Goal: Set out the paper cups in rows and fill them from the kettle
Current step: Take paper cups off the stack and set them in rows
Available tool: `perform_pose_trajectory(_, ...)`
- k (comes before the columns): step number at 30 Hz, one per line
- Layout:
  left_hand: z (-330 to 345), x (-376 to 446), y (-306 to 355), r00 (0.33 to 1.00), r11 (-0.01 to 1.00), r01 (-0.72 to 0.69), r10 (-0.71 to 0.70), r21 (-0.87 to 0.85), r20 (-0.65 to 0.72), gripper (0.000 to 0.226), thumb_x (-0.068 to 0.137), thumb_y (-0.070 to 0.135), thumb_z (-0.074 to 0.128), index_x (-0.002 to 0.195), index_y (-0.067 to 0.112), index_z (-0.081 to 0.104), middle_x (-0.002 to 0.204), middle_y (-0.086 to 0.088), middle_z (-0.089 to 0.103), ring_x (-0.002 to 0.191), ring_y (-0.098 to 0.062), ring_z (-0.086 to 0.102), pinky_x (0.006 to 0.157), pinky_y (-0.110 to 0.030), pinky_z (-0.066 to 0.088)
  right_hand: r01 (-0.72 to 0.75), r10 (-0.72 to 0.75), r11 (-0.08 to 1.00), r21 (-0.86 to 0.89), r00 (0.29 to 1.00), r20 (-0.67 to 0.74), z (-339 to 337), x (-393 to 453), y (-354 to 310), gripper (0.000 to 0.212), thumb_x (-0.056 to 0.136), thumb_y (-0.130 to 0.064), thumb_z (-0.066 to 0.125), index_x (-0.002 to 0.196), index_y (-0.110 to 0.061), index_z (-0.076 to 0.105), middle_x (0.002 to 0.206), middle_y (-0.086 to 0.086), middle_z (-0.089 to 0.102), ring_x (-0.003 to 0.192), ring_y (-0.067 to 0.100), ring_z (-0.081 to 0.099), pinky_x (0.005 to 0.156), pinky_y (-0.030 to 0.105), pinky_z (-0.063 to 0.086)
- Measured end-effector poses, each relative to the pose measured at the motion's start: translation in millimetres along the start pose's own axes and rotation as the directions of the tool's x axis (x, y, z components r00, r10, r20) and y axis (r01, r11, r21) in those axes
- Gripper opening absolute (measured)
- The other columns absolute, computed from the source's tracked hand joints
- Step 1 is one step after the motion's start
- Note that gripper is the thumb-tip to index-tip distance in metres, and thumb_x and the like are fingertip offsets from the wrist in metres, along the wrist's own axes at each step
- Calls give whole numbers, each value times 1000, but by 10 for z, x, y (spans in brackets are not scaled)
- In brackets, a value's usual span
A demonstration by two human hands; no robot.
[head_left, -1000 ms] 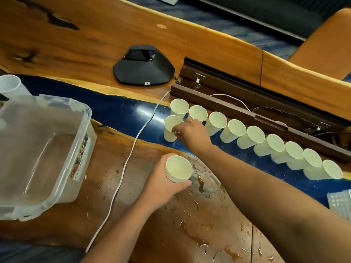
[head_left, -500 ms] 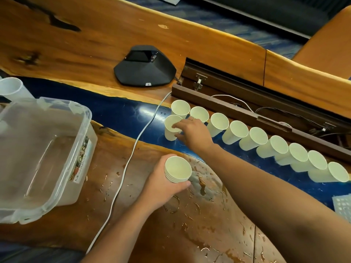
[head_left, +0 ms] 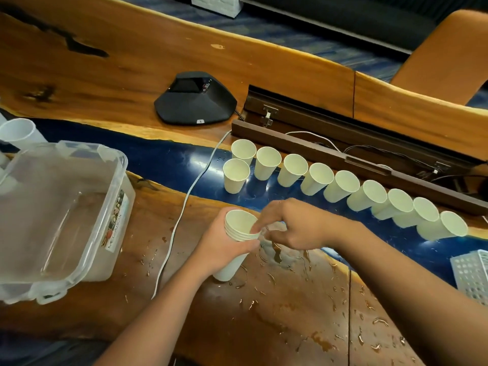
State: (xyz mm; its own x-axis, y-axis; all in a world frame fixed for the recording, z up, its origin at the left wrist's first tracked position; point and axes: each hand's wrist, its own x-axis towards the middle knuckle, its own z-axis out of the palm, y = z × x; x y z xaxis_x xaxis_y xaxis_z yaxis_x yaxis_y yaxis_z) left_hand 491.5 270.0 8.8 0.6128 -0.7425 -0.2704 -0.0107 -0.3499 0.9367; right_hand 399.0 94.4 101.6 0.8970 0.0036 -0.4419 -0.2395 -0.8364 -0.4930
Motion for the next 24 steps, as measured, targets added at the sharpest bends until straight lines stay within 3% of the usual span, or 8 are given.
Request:
perform_pose_trajectory(5, 110, -13, 100, 1000, 999, -21, 21, -24, 12, 70, 63, 28, 93, 115, 40, 48, 107, 20, 60, 97, 1, 60, 74, -13, 49, 1, -20, 985, -171, 994, -109, 44, -166, -37, 27, 96, -31, 61, 122, -34, 68, 127, -13, 64, 115, 8, 56, 98, 26, 46)
perform_pose_trajectory(8, 150, -52, 183, 999, 999, -37, 38, -38, 21, 92, 63, 28, 93, 133, 41, 35, 116, 22, 49, 102, 0, 56, 75, -17, 51, -3, -30, 987, -163, 979, -203, 18, -285, -28, 26, 96, -29, 61, 120, -30, 69, 122, -11, 66, 111, 7, 57, 93, 21, 43)
perform_pose_trajectory(11, 164, -94, 193, 996, 997, -52, 56, -63, 73, 105, 61, 22, 94, 142, 38, 29, 120, 21, 49, 101, 9, 55, 73, -14, 52, -17, -13, 994, -109, 963, -271, -16, -384, -11, 25, 96, -31, 61, 120, -30, 68, 122, -10, 66, 110, 7, 57, 94, 24, 46)
perform_pose_trajectory(16, 182, -154, 238, 995, 999, -45, 44, 0, 90, 76, 64, 19, 93, 123, 34, 46, 106, 18, 61, 92, 9, 61, 64, -6, 48, -16, -16, 991, -135, 973, -232, -39, -437, -48, 25, 95, -33, 61, 119, -30, 68, 123, -10, 65, 105, 2, 54, 92, 21, 45)
perform_pose_trajectory(19, 167, -170, 260, 995, 999, -53, 53, 3, 82, 75, 66, 19, 92, 123, 36, 46, 106, 19, 60, 91, 19, 56, 64, -3, 46, -1, -36, 987, -163, 973, -227, -54, -437, -87, 25, 95, -33, 61, 118, -28, 69, 122, -9, 66, 105, 2, 55, 89, 16, 40)
perform_pose_trajectory(24, 149, -179, 269, 995, 997, -76, 75, 1, 69, 74, 67, 16, 91, 124, 32, 47, 108, 18, 61, 92, 18, 56, 67, -2, 45, 24, -84, 973, -231, 964, -251, -61, -445, -135, 27, 94, -33, 63, 119, -25, 70, 120, -9, 69, 107, 7, 60, 92, 16, 37)
